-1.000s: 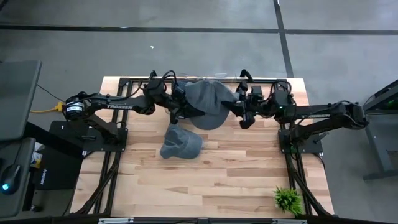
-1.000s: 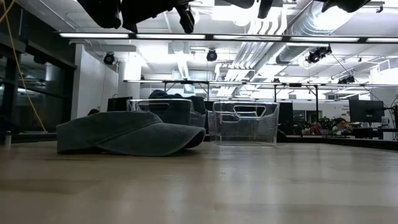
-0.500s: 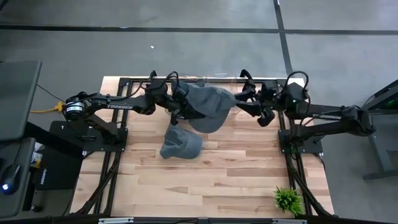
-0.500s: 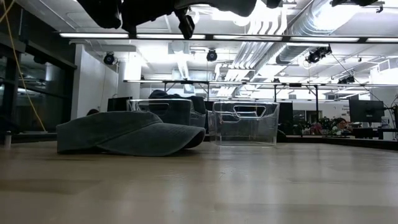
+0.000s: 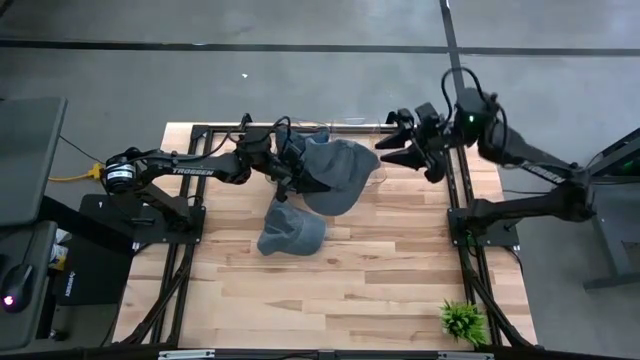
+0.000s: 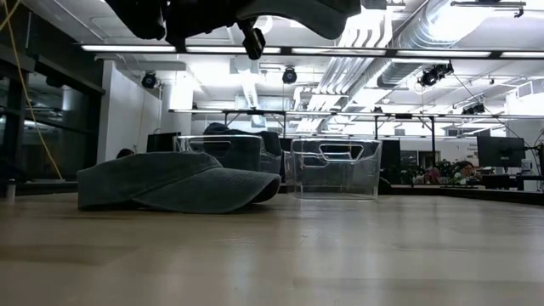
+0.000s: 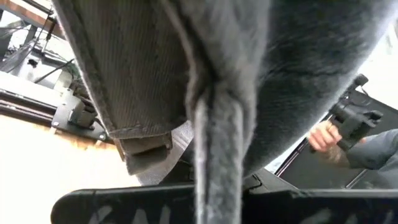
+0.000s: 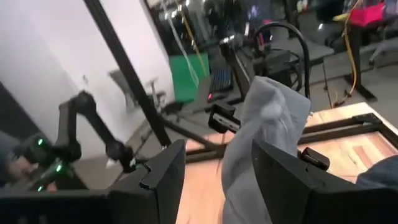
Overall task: Pick & Place hat
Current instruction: Put the right gray cap into the right transparent bin
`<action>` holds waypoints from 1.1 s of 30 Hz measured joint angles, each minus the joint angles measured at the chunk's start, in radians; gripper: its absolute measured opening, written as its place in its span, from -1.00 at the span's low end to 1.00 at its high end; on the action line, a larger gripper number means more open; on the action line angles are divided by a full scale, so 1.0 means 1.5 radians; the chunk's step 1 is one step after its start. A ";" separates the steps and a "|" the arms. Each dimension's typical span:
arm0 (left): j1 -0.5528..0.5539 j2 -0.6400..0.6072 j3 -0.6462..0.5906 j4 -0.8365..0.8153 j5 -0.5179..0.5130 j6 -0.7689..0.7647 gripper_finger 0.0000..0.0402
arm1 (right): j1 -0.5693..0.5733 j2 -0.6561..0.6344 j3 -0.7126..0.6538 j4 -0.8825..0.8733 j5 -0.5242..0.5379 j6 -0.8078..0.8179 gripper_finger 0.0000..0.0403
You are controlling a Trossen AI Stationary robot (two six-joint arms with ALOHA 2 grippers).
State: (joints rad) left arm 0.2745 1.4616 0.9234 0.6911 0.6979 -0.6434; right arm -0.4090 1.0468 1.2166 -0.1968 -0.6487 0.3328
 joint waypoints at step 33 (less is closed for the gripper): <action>0.000 -0.001 0.000 -0.065 0.033 0.025 -1.00 | -0.067 0.346 0.435 -0.503 -0.145 -0.200 -0.11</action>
State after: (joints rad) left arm 0.2745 1.4597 0.9234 0.5938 0.7477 -0.6060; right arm -0.5095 1.5665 1.8692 -0.9517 -0.8665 0.0330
